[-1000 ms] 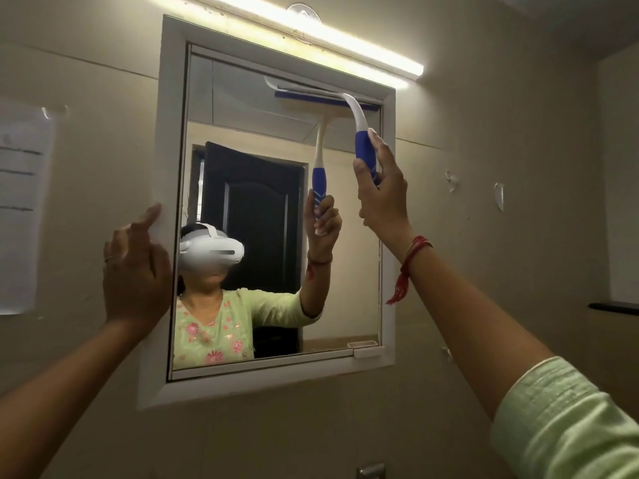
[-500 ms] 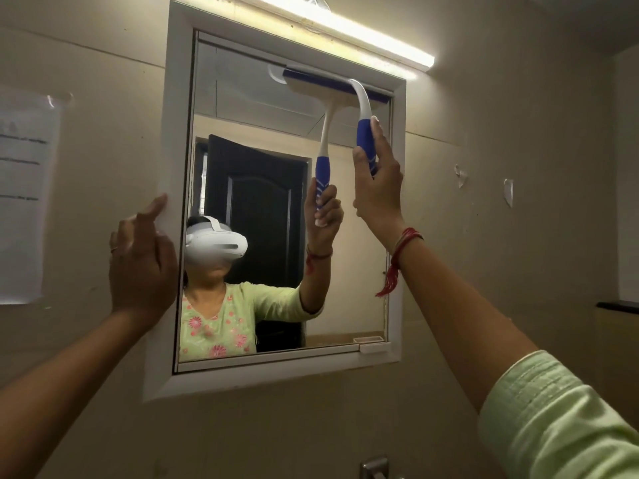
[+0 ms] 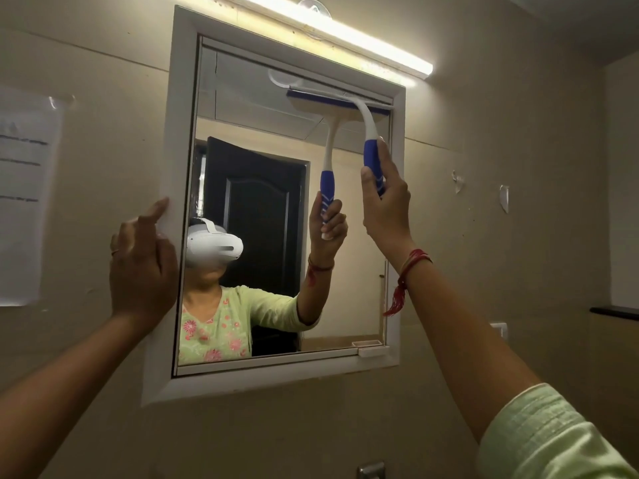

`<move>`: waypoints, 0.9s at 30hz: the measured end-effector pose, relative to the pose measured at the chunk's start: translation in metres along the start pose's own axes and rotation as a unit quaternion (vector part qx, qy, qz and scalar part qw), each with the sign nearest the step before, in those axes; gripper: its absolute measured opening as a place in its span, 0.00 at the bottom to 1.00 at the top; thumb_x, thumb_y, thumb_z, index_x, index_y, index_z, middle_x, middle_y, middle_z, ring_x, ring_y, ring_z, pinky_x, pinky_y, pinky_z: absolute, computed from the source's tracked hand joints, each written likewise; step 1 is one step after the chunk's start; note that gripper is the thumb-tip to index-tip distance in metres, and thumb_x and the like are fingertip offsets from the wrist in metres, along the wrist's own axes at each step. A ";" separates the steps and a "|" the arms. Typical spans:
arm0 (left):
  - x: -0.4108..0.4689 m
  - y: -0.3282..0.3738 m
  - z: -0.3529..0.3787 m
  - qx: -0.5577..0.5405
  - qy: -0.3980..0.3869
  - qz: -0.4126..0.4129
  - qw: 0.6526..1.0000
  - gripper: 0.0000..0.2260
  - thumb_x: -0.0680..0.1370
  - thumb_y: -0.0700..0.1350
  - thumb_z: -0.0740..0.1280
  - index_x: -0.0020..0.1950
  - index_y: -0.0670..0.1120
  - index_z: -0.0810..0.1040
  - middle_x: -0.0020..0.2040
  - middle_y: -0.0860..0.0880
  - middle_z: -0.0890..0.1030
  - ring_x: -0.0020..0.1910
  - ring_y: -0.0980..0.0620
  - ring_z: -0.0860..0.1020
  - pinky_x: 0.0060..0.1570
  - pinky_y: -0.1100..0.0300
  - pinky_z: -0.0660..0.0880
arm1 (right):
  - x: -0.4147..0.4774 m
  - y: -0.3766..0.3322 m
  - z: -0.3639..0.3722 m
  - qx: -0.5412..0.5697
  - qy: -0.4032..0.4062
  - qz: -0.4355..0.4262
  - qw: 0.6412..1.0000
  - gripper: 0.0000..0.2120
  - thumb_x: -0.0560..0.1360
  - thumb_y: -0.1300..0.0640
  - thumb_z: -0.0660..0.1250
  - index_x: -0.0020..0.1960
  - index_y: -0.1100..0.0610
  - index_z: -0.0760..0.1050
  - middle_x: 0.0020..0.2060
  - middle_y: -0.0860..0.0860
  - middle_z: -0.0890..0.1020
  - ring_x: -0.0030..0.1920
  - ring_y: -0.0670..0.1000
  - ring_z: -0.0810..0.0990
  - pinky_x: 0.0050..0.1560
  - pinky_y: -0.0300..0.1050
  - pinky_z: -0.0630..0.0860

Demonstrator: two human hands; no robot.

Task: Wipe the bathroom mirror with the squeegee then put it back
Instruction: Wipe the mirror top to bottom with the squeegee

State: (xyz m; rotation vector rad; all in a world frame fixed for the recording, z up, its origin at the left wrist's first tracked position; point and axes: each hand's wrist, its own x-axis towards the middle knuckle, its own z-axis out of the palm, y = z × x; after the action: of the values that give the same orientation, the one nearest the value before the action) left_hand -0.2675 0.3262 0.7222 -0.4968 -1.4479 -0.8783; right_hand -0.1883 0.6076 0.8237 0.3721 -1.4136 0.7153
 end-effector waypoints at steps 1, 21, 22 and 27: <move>0.000 0.000 0.000 -0.001 0.001 -0.002 1.000 0.20 0.78 0.43 0.49 0.70 0.48 0.65 0.50 0.36 0.73 0.50 0.41 0.68 0.53 0.50 0.62 | -0.002 0.001 -0.001 0.001 -0.001 0.002 1.000 0.23 0.79 0.55 0.60 0.72 0.54 0.59 0.64 0.56 0.74 0.55 0.52 0.78 0.49 0.28 0.73; 0.000 0.000 0.000 0.001 -0.001 -0.012 1.000 0.21 0.78 0.46 0.48 0.70 0.49 0.65 0.50 0.36 0.72 0.50 0.39 0.68 0.50 0.47 0.65 | -0.059 0.011 -0.019 -0.022 -0.021 0.022 0.999 0.25 0.78 0.55 0.60 0.73 0.51 0.57 0.60 0.52 0.76 0.47 0.42 0.77 0.48 0.25 0.73; 0.000 0.000 0.000 0.001 0.000 -0.012 1.000 0.21 0.78 0.46 0.48 0.70 0.49 0.65 0.50 0.35 0.72 0.50 0.40 0.67 0.50 0.47 0.65 | -0.063 0.012 -0.020 -0.020 -0.022 0.023 0.999 0.25 0.78 0.55 0.60 0.73 0.50 0.57 0.60 0.50 0.75 0.47 0.42 0.77 0.49 0.25 0.72; -0.001 0.000 0.001 0.004 0.004 -0.007 1.000 0.20 0.78 0.43 0.50 0.70 0.49 0.64 0.52 0.35 0.72 0.50 0.40 0.67 0.51 0.46 0.65 | -0.083 0.015 -0.024 -0.009 -0.031 0.022 0.999 0.25 0.77 0.50 0.59 0.70 0.44 0.53 0.63 0.54 0.75 0.51 0.47 0.78 0.51 0.25 0.72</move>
State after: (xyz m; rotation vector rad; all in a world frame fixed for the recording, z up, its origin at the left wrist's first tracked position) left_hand -0.2675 0.3271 0.7214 -0.4772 -1.4481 -0.8857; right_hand -0.1799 0.6152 0.7369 0.3532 -1.4889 0.7317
